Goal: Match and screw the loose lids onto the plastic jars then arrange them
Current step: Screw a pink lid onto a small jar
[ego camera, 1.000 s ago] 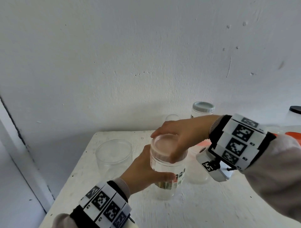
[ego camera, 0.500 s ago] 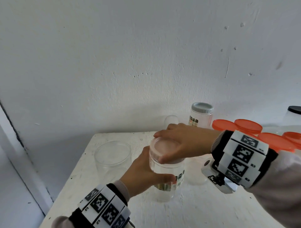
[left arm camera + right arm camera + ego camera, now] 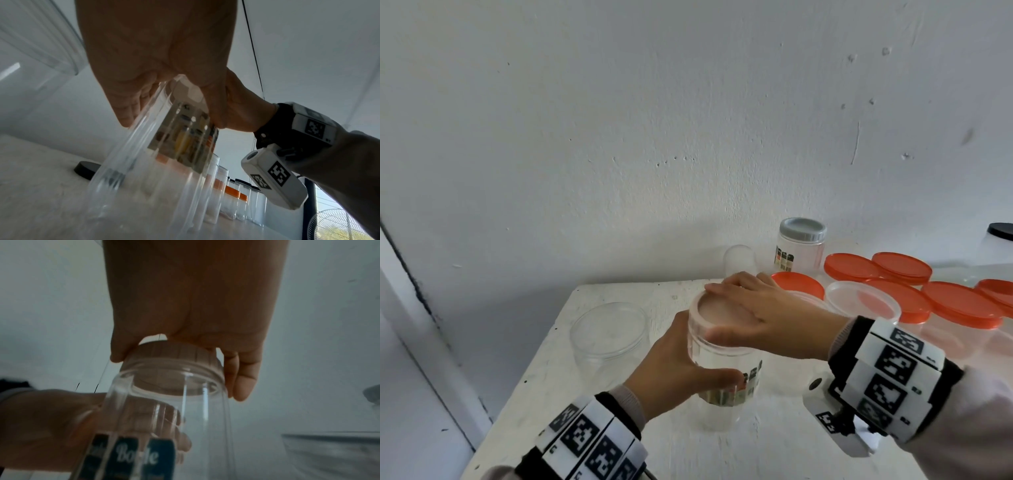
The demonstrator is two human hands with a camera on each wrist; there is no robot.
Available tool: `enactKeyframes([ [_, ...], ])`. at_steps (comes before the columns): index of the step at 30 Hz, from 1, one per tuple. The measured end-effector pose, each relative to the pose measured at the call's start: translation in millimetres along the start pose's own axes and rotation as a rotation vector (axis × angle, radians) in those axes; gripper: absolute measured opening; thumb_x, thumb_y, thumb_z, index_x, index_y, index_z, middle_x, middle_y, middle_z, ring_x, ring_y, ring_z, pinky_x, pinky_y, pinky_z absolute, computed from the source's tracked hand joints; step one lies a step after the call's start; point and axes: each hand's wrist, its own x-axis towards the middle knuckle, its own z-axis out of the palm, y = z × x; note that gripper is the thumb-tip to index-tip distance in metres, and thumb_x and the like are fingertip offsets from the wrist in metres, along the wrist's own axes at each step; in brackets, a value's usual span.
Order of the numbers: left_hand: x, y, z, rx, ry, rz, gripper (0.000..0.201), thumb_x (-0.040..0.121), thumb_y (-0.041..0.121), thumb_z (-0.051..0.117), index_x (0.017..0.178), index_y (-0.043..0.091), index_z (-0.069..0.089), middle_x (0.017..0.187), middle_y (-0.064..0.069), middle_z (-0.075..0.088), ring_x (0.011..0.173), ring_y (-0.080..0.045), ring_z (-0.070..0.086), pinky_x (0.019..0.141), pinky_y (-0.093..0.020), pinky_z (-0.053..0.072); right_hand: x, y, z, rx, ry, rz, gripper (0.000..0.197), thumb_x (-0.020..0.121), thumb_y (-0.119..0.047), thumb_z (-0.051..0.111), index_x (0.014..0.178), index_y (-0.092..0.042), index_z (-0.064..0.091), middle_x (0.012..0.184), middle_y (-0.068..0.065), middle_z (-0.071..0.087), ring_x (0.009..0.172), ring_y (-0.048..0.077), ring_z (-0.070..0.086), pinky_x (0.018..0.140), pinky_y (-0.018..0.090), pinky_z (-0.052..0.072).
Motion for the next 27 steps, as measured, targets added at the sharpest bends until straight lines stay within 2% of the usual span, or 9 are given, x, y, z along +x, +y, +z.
enactKeyframes([
  [2,3,1,0,-0.005,0.008,-0.013,0.074,0.053,0.043,0.085,0.112,0.042,0.041,0.116,0.019,0.056,0.105,0.004,0.055,0.086,-0.019,0.050,3,8,-4,0.056,-0.056,0.014,0.087,0.073,-0.081,0.034,0.148,-0.039,0.018,0.145,-0.012,0.026,0.130,0.015,0.025,0.105,0.035,0.027],
  [4,8,1,0,-0.011,0.030,-0.029,0.072,0.055,0.038,0.088,0.110,0.042,0.042,0.114,0.018,0.057,0.102,0.004,0.056,0.081,-0.016,0.049,4,18,-7,0.115,-0.062,0.013,0.091,0.071,-0.081,0.031,0.149,-0.036,0.017,0.150,-0.009,0.026,0.137,0.017,0.024,0.111,0.043,0.025],
  [8,20,3,0,0.000,0.126,-0.044,0.076,0.057,0.032,0.090,0.113,0.040,0.040,0.114,0.017,0.055,0.102,0.003,0.055,0.078,-0.015,0.047,4,44,-12,0.202,-0.020,0.040,0.083,0.076,-0.077,0.023,0.148,-0.035,0.022,0.148,-0.007,0.034,0.133,0.013,0.031,0.110,0.036,0.027],
  [10,29,4,-1,0.014,0.196,-0.050,0.072,0.057,0.030,0.090,0.107,0.041,0.040,0.111,0.019,0.054,0.100,0.005,0.054,0.073,-0.012,0.045,4,58,-12,0.185,-0.032,0.075,0.075,0.082,-0.073,0.023,0.147,-0.036,0.023,0.147,-0.006,0.034,0.135,0.015,0.028,0.111,0.036,0.025],
  [12,39,5,-2,0.050,0.269,-0.056,0.070,0.055,0.029,0.091,0.105,0.039,0.044,0.110,0.016,0.057,0.101,0.000,0.056,0.078,-0.021,0.049,3,69,-8,0.119,-0.077,0.122,0.068,0.088,-0.068,0.030,0.148,-0.036,0.020,0.151,-0.005,0.028,0.139,0.018,0.021,0.112,0.039,0.022],
  [15,60,6,-1,0.083,0.406,-0.082,0.072,0.049,0.028,0.092,0.111,0.020,0.056,0.107,0.003,0.065,0.102,-0.015,0.061,0.085,-0.041,0.054,0,83,-1,-0.055,-0.175,0.141,0.080,0.084,-0.069,0.045,0.150,-0.036,0.014,0.154,-0.007,0.018,0.141,0.019,0.013,0.113,0.042,0.019],
  [20,98,-2,1,0.097,0.604,-0.135,0.081,0.049,0.027,0.093,0.119,0.011,0.055,0.113,-0.005,0.063,0.109,-0.026,0.058,0.090,-0.045,0.051,-4,95,5,-0.117,-0.187,0.128,0.091,0.074,-0.068,0.060,0.146,-0.047,0.008,0.154,-0.007,0.010,0.142,0.023,0.005,0.113,0.046,0.013],
  [24,128,-9,-2,0.096,0.706,-0.205,0.087,0.056,0.030,0.091,0.128,0.010,0.047,0.124,-0.010,0.057,0.118,-0.030,0.053,0.098,-0.050,0.045,-6,97,3,-0.148,-0.185,0.112,0.093,0.072,-0.063,0.064,0.145,-0.048,0.007,0.152,-0.006,0.013,0.138,0.025,0.010,0.111,0.048,0.015],
  [27,143,-12,-3,0.080,0.756,-0.238,0.093,0.060,0.027,0.089,0.134,0.002,0.039,0.132,-0.015,0.051,0.124,-0.033,0.048,0.102,-0.050,0.041,-10,98,3,-0.154,-0.164,0.087,0.092,0.072,-0.062,0.064,0.145,-0.048,0.010,0.150,-0.006,0.017,0.135,0.024,0.015,0.110,0.046,0.018],
])
